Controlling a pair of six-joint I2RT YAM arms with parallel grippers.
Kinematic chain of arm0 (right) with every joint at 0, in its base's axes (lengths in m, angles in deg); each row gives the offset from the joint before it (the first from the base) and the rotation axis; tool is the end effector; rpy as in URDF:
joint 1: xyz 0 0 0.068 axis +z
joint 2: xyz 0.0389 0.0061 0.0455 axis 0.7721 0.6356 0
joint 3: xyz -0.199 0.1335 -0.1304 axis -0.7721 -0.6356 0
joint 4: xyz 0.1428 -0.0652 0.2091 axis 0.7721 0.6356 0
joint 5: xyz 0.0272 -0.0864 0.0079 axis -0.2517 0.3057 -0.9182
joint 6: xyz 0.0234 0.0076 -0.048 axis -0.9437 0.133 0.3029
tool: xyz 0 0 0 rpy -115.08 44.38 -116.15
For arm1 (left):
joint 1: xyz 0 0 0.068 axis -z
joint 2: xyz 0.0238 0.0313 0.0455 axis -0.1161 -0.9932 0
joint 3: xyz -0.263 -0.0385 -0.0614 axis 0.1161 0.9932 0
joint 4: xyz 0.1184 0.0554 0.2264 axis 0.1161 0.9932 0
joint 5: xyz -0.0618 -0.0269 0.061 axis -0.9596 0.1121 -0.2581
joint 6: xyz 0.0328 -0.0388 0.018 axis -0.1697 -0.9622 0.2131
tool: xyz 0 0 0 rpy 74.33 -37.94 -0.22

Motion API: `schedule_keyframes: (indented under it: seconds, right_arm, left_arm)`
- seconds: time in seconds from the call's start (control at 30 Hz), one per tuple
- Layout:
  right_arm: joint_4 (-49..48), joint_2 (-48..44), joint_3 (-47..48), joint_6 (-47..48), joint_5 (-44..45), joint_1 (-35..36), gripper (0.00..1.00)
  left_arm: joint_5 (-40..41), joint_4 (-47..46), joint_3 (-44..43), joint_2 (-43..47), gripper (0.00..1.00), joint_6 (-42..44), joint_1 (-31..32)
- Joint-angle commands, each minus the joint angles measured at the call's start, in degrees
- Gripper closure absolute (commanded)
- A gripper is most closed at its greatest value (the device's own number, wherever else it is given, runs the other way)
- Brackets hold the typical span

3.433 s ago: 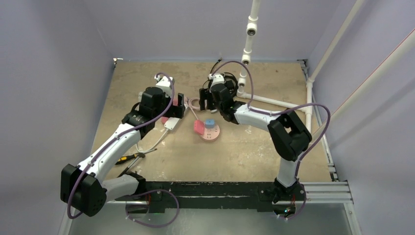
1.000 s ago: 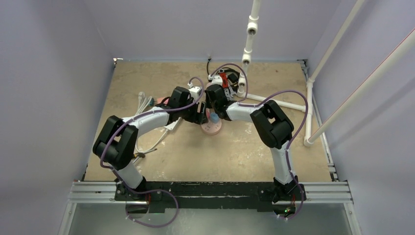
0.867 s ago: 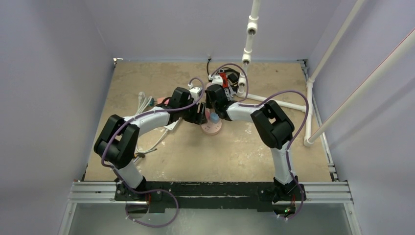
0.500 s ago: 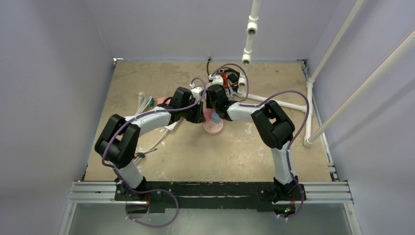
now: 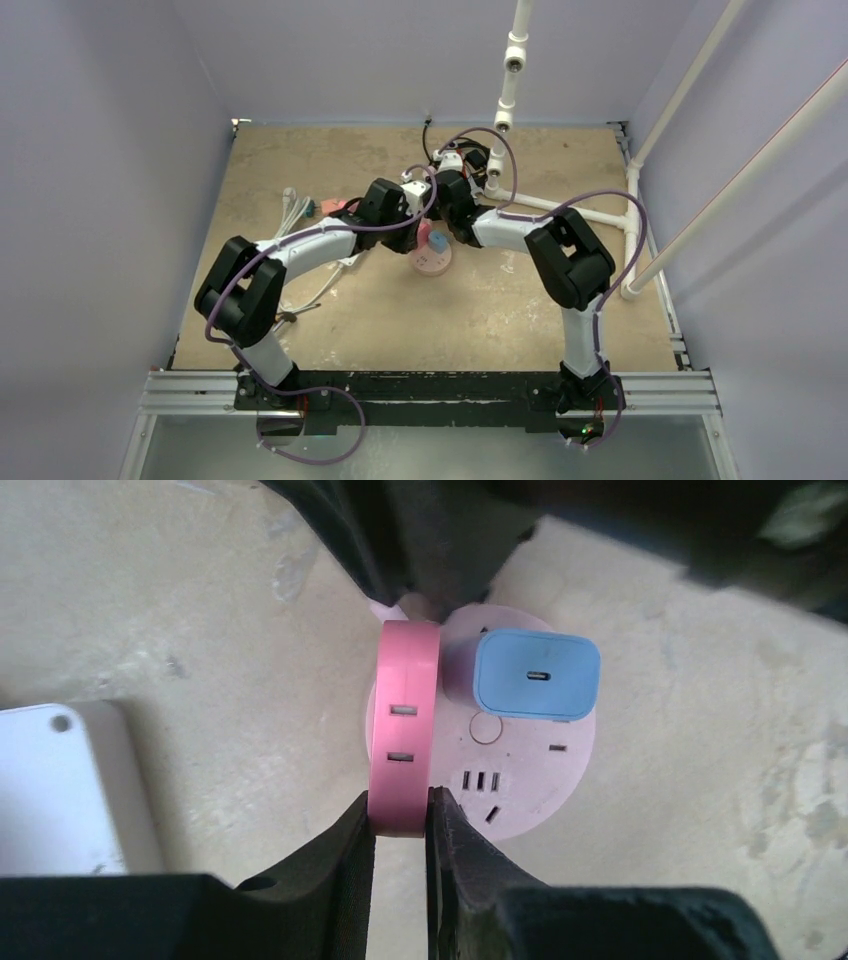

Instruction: Pull the plug off the socket

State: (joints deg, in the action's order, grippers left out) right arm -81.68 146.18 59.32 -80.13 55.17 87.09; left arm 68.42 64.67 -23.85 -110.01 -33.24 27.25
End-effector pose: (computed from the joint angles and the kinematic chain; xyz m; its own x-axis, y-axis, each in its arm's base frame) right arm 0.3669 0.2605 0.1684 -0.5015 0.0751 -0.8619 -0.2209 0.9521 0.2114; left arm 0.2953 -0.2052 0.2017 -0.6936 0.2687 -0.6683 0.5324 0.8162 -0.2244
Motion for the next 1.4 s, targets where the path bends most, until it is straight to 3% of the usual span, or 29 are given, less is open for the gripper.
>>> schedule_keyframes:
  seconds: [0.0,0.07,0.1,0.23,0.33,0.6,1.13,1.37]
  right_arm:
    - [1.1,-5.1,-1.5,1.1,-1.8,-0.8,0.59]
    - [1.2,-5.3,-1.6,1.0,-2.4,-1.1,0.38]
    - [1.7,-5.2,-1.5,1.0,-2.4,-1.1,0.33]
    - [1.7,-7.5,-3.6,0.4,-2.9,-1.1,0.25]
    - [0.5,-10.2,-5.6,0.1,-4.5,-1.1,0.24]
    - [-9.0,-15.2,-13.6,5.5,-11.5,0.3,0.24]
    - [-14.9,-12.5,-14.7,11.9,-10.7,9.4,0.22]
    - [-14.2,-9.7,-13.3,11.7,-8.9,9.9,0.34]
  left_arm:
    - [6.6,3.7,-3.0,2.0,1.0,8.7,-0.8]
    - [5.1,5.1,-3.6,2.0,1.0,11.2,-1.3]
    - [3.7,5.6,-3.7,2.3,1.0,12.1,-2.2]
    - [-5.8,7.5,-5.0,4.2,1.0,13.4,-10.0]
    - [-10.6,7.9,-5.0,6.0,1.0,14.7,-14.6]
    - [-15.4,9.7,-5.0,7.7,1.0,17.0,-17.8]
    - [-17.4,9.4,-5.2,6.7,1.0,15.0,-18.1]
    - [-18.4,9.4,-5.3,6.2,1.0,14.6,-18.1]
